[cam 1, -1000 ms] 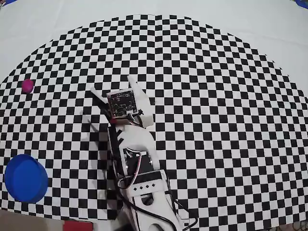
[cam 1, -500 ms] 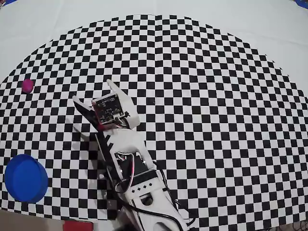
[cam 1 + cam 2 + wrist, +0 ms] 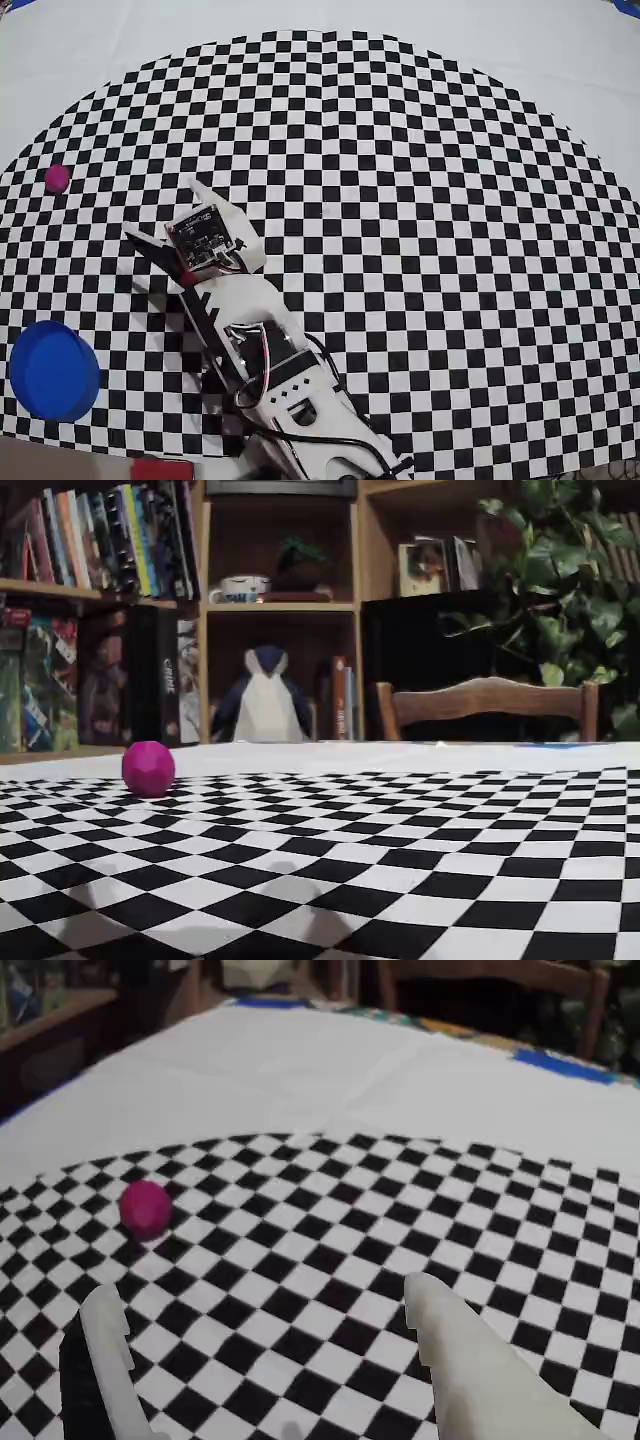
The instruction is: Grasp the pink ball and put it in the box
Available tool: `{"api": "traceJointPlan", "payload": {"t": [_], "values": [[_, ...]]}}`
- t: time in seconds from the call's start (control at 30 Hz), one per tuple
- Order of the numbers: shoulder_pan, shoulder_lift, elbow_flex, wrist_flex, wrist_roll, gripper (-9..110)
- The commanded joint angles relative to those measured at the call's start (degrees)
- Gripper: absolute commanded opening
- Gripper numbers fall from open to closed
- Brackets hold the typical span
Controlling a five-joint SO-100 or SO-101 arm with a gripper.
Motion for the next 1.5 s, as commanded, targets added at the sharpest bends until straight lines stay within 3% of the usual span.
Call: {"api": "traceJointPlan", "payload": {"t": [0.0, 0.73, 1.47], "values": [[-1.49, -0.62, 0.44, -0.97, 0.53, 33], [-9.58, -3.78, -0.09, -3.87, 0.26, 33], [-9.67, -29.62, -14.77, -10.28, -0.18, 33]]}}
